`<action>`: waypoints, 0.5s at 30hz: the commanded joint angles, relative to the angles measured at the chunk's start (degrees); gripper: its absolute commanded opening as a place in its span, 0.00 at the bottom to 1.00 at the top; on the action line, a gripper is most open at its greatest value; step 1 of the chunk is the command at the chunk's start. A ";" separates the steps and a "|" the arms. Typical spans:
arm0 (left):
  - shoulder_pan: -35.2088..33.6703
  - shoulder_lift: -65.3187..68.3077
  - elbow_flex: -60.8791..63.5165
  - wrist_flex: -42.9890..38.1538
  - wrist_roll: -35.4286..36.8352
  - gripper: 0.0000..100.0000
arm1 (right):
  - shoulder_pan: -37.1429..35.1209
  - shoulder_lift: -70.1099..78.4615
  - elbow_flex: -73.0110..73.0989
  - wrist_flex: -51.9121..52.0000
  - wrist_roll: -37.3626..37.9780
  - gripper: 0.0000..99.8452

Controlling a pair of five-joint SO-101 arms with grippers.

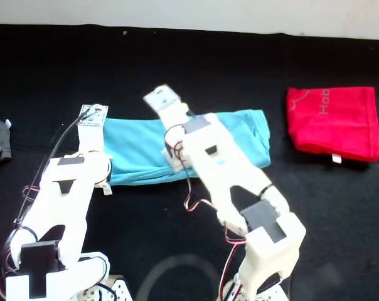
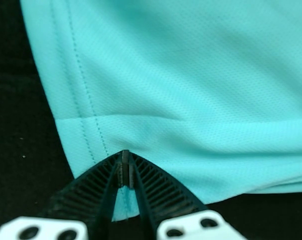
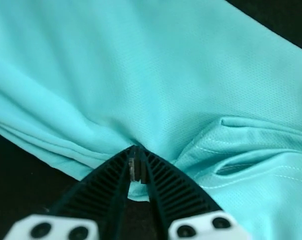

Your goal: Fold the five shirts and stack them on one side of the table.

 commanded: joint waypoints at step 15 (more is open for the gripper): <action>-3.65 -24.75 -13.05 25.85 -0.35 0.01 | 8.66 -30.55 1.80 15.43 -0.26 0.01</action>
